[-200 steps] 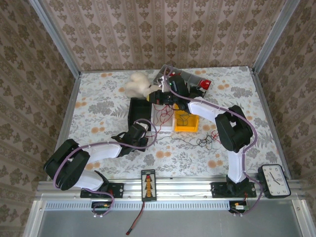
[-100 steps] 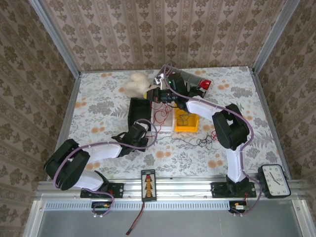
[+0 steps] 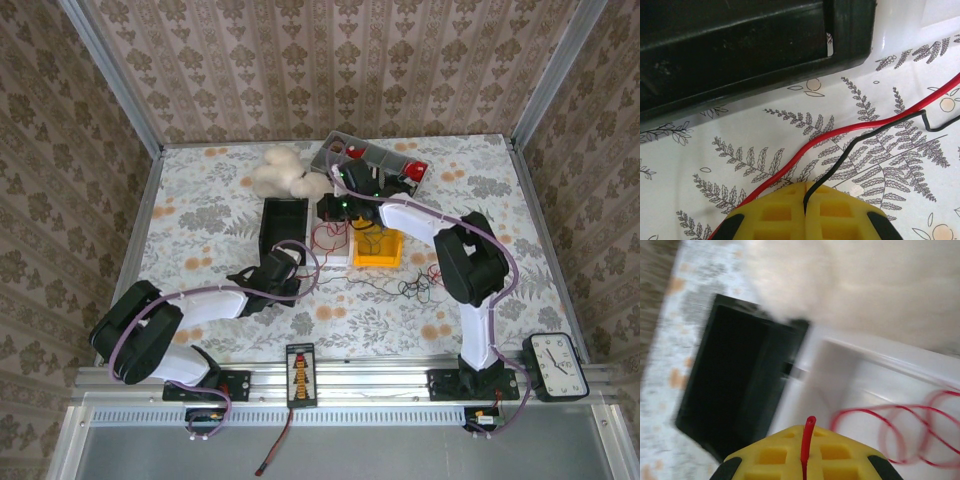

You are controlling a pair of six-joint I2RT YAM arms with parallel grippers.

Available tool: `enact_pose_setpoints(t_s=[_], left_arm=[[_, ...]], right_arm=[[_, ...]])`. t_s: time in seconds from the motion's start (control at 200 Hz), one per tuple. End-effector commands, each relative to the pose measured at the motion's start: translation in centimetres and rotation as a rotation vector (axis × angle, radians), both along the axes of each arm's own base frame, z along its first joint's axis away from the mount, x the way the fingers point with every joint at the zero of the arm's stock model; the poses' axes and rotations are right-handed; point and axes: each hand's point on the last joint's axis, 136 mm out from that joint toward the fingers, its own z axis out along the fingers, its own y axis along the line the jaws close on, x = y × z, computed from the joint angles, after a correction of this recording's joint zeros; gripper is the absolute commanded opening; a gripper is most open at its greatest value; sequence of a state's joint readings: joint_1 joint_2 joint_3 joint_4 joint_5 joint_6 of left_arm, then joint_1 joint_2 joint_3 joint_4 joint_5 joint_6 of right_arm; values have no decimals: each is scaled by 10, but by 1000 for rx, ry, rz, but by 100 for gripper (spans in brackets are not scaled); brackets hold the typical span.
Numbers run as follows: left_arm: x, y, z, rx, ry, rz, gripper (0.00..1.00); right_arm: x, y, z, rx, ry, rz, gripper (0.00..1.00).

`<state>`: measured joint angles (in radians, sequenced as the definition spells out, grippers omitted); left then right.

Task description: Untangle the cables

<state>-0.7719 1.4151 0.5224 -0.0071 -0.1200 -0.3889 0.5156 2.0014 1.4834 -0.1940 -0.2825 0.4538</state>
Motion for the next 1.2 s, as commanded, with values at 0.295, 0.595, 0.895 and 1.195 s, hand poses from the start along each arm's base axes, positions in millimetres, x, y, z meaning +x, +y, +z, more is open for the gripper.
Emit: enact_pose_setpoints(t_s=[0.295,0.595,0.895,1.195], left_arm=[[-8,3,-20,54,56,-25,0],[-9,2,-19,59,51,-33,0],[-9,1,-18,61,49,-42,0],[-8,-4,-12,74,31,-64,0]], right_arm=[[-14,-33,-30,-458,-40,73,0],[-16,-16,-61,-568,14,135,0],[-16,-14,-74,-569,46,109,0],[-5,-9,-8,-466,-90,45,29]])
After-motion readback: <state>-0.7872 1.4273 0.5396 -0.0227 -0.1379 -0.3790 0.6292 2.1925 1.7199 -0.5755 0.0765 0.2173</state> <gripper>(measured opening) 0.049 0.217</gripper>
